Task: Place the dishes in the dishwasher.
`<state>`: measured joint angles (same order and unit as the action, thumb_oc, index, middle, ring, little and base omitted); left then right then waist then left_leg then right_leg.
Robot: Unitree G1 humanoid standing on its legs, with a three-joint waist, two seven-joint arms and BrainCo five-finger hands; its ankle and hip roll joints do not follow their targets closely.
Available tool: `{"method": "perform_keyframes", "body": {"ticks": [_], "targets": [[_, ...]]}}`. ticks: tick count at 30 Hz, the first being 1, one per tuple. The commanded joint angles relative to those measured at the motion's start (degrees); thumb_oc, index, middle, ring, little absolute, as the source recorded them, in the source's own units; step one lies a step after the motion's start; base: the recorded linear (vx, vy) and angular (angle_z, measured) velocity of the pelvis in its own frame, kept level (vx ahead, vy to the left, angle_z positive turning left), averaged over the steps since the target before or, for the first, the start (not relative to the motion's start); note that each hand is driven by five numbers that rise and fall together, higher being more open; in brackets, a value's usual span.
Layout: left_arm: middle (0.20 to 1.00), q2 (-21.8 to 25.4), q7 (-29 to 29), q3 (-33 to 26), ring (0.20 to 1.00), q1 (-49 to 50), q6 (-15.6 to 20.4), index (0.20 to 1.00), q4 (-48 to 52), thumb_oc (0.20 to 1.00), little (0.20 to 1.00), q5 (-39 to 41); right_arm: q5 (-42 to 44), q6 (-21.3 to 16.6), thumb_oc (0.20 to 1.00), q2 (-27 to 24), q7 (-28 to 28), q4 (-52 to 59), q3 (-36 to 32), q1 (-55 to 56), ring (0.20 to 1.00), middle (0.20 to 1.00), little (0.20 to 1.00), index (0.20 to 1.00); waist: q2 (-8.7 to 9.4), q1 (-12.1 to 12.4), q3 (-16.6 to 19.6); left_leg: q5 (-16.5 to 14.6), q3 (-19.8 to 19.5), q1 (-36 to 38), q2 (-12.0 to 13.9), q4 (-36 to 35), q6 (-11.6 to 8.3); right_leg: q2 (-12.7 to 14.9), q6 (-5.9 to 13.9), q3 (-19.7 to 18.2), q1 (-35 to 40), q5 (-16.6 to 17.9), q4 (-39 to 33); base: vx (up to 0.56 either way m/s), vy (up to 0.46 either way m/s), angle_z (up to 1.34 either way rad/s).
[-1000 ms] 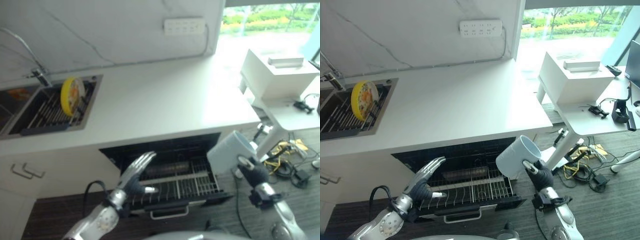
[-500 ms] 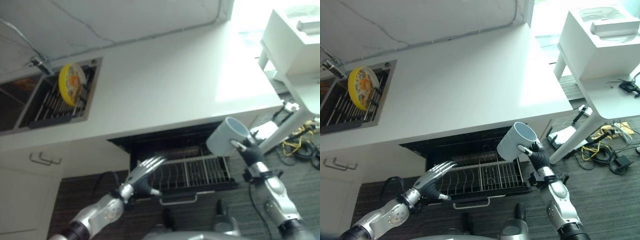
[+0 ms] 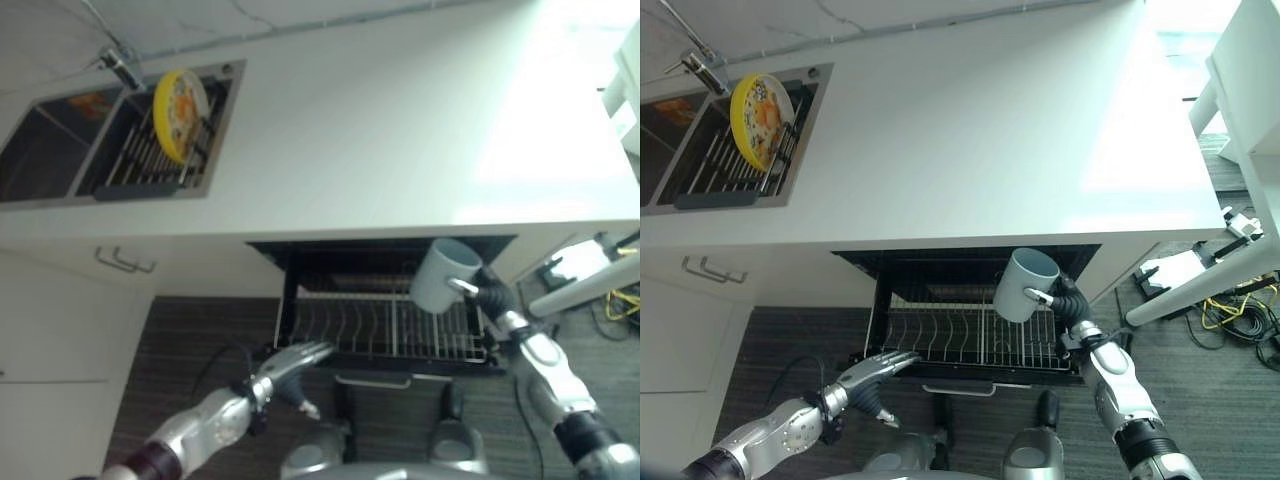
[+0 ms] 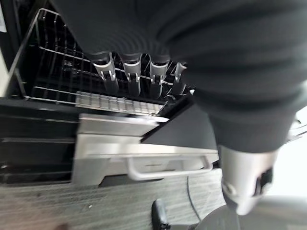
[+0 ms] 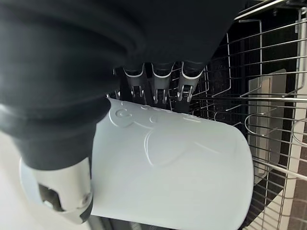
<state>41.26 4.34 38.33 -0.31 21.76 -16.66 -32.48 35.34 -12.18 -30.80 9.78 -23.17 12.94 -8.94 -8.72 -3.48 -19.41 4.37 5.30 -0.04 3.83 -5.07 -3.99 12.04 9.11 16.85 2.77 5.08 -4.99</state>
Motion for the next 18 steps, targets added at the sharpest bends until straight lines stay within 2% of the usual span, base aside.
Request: {"method": "perform_keyframes", "body": {"ticks": [1,6,11,18], "targets": [[1.0,2.6,-1.2,0.4,1.0,-0.8,-0.4,1.0,2.8,1.0,1.0,2.8,-3.3,-1.0,0.2,-0.9,-0.6,-1.1,0.8,-2.5,0.2,0.2,0.2,0.2,1.15,0.7,0.9,-3.9,3.6,0.5,2.7,3.1,-0.88,4.5,2.79,-2.2,-2.1,-8.7,9.5,0.05,0.046,0.17],[1.0,2.6,-2.4,1.2,1.0,-1.0,-0.4,1.0,4.1,1.0,1.0,2.5,-7.5,-0.9,0.2,-0.9,-1.4,-8.2,1.0,-5.3,0.2,0.2,0.2,0.2,-0.4,1.8,1.1,-3.9,2.9,0.7,2.0,3.0,-0.84,5.4,2.8,-1.6,-1.7,-9.0,10.1,0.07,0.065,0.18],[1.0,2.7,-2.3,2.7,1.0,-2.9,-0.3,1.0,4.4,1.0,1.0,2.5,-9.3,2.4,0.2,-2.4,-3.7,-14.8,0.9,-12.0,0.2,0.2,0.2,0.2,-1.98,2.8,0.0,-3.7,2.6,0.1,1.3,2.8,-0.87,6.4,2.83,-1.2,-2.3,-9.0,10.7,-0.01,0.066,0.07],[1.0,1.1,-0.3,5.8,1.0,-5.4,-0.5,1.0,3.4,1.0,1.0,1.0,-12.7,5.5,0.2,-3.9,-3.3,-25.4,-1.5,-21.8,0.2,0.2,0.2,0.2,-4.56,3.5,-2.0,-3.3,2.7,-1.3,0.3,2.8,-0.88,8.0,2.83,-1.2,-4.5,-9.3,12.6,-0.03,0.084,0.03]]}}
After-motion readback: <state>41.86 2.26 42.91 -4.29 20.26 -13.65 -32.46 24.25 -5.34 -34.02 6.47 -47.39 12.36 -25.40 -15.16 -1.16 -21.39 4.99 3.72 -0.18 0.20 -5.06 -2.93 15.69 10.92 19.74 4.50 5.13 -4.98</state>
